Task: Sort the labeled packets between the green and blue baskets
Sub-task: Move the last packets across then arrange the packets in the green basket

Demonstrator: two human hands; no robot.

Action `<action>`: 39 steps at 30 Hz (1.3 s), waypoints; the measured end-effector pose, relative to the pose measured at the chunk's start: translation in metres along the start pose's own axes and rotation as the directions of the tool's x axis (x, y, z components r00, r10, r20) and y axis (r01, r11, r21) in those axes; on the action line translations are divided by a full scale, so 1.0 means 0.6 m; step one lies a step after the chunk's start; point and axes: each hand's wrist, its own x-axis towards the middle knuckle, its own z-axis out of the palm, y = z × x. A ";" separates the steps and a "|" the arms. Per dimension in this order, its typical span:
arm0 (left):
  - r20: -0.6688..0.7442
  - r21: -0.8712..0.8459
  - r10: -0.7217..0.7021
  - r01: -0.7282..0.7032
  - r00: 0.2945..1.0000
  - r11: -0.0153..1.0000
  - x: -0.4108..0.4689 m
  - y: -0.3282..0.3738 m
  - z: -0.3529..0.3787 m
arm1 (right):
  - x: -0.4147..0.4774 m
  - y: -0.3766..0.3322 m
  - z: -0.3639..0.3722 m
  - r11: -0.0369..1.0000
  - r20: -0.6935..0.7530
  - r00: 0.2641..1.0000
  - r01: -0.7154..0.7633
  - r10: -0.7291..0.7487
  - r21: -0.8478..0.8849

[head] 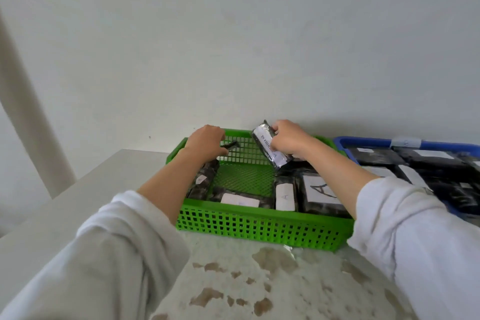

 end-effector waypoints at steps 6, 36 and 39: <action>0.019 0.212 0.049 -0.052 0.999 0.976 0.041 0.014 0.039 | 0.006 0.061 -0.028 0.972 -0.045 0.999 -0.001 0.012 0.234; 0.266 -0.745 0.077 0.155 0.961 0.649 -0.140 0.050 -0.048 | -0.172 0.112 -0.107 0.890 -0.166 0.985 0.031 0.051 0.455; 0.382 -0.636 0.155 0.138 0.911 0.759 -0.129 0.035 -0.063 | -0.167 0.118 -0.107 0.892 -0.194 0.980 0.050 0.043 0.449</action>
